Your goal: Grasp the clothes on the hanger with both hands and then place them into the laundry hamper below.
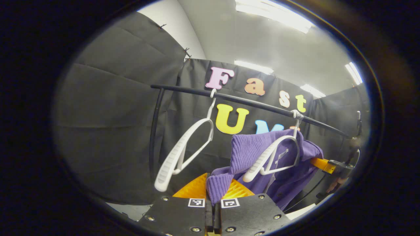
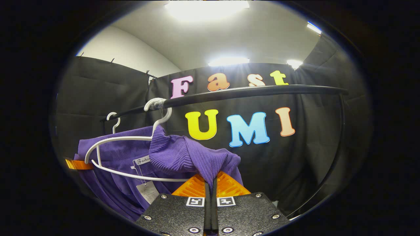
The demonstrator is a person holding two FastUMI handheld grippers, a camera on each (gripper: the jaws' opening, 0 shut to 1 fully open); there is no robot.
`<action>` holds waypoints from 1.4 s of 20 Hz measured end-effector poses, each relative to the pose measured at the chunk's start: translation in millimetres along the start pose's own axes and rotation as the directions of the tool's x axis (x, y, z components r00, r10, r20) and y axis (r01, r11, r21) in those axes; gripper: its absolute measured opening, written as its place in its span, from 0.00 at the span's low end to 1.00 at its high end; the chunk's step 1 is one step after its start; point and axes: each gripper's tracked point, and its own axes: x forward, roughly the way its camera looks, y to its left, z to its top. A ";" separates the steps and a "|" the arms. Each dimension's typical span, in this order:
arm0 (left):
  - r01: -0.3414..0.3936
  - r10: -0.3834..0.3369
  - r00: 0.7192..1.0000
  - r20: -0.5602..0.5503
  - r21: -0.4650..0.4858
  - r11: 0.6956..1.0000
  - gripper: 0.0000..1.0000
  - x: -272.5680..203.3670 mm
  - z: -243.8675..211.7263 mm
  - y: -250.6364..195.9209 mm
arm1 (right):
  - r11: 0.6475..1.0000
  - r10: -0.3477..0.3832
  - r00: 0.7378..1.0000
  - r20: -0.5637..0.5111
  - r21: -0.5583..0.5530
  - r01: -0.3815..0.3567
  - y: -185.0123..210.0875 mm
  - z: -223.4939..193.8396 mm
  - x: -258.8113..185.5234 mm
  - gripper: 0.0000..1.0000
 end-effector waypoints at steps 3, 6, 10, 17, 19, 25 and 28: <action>0.000 0.000 1.000 -0.017 -0.001 1.000 0.03 4.9 -13.4 -0.2 | 1.000 -0.003 1.000 0.001 0.002 0.003 -3.1 -1.5 0.0 0.00; -0.004 0.004 1.000 -0.020 -0.013 1.000 0.03 6.7 -22.4 -6.0 | 1.000 -0.002 1.000 0.000 -0.005 0.002 -8.1 -1.9 -0.3 0.00; 0.001 -0.002 1.000 -0.027 -0.029 1.000 0.09 2.3 -39.1 -17.7 | 1.000 0.003 1.000 -0.002 -0.017 -0.003 -15.5 -2.3 -6.9 0.00; 0.022 -0.022 0.999 -0.030 -0.003 1.000 0.09 17.5 -51.6 -66.6 | 1.000 -0.027 1.000 0.003 -0.001 0.027 -63.3 0.8 29.9 0.00; 0.019 -0.018 0.999 -0.028 0.015 1.000 0.09 28.5 -49.3 -74.3 | 0.999 -0.034 0.999 0.007 0.004 0.034 -75.5 1.2 36.8 0.00; 0.009 -0.009 0.999 -0.039 0.018 1.000 0.03 47.3 -54.6 -93.9 | 0.998 -0.068 0.998 0.020 0.013 0.067 -110.3 1.0 45.9 0.00; 0.015 -0.014 0.999 -0.045 0.030 0.999 0.03 58.0 -58.2 -110.4 | 0.995 -0.094 0.995 0.017 0.019 0.094 -134.6 -1.0 48.9 0.00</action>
